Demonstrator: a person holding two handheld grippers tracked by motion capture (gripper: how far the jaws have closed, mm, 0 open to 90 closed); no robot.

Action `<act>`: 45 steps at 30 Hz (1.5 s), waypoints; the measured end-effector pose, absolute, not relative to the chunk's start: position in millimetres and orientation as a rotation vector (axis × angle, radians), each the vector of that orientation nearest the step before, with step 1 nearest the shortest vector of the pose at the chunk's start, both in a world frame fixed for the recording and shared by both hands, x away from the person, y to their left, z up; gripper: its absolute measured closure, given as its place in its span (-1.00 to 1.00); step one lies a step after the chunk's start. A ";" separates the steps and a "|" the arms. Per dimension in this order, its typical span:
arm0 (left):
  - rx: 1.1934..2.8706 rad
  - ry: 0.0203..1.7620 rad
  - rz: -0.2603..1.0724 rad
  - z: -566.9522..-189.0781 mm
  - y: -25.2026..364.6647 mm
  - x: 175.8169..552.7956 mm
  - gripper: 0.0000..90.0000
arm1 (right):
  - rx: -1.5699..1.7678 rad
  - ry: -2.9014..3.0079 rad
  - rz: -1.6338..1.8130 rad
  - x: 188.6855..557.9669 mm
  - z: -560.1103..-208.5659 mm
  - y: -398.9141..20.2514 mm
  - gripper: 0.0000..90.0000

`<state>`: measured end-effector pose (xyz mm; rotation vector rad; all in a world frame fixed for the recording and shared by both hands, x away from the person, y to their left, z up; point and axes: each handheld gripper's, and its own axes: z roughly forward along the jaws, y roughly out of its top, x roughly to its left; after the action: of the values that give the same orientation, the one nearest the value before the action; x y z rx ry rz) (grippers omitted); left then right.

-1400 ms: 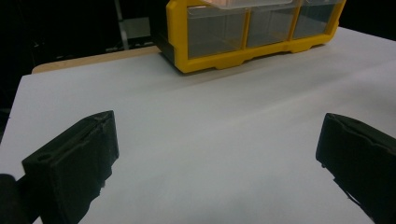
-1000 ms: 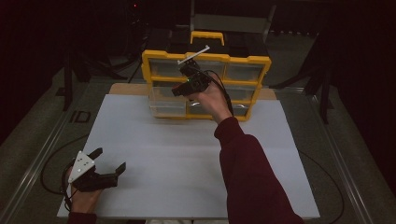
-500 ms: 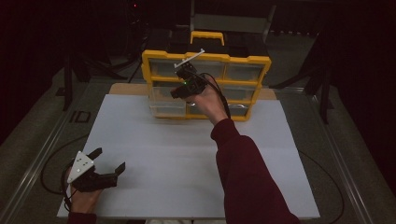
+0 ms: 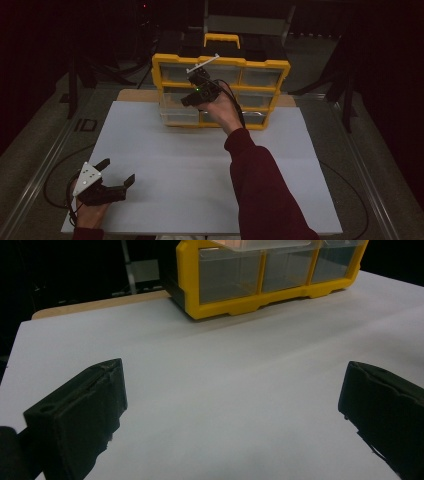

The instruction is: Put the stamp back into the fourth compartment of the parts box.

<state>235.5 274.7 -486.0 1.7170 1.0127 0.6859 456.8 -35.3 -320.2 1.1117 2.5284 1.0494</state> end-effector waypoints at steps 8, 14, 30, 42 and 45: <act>1.716 1.012 0.686 -486.2 274.2 235.5 -1.00 | 1.156 2.473 1.091 456.2 -319.1 -39.2 -0.70; 1.716 1.012 0.686 -486.4 274.3 235.7 -1.00 | 1.167 2.459 1.120 456.2 -320.0 -46.8 -0.78; 1.720 1.012 0.683 -486.9 273.5 235.9 -1.00 | 1.198 2.386 1.184 444.5 -330.7 -83.9 -0.80; 1.724 1.012 0.680 -487.1 273.1 236.1 -1.00 | 1.207 2.311 1.285 418.7 -356.4 -120.7 -0.80; 1.727 1.012 0.676 -487.6 271.8 236.7 -1.00 | 1.222 2.298 1.285 411.0 -366.1 -130.5 -0.80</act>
<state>236.7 271.8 -487.6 1.7272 1.0115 0.6761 411.0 -130.5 -366.1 1.2222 2.2976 1.2846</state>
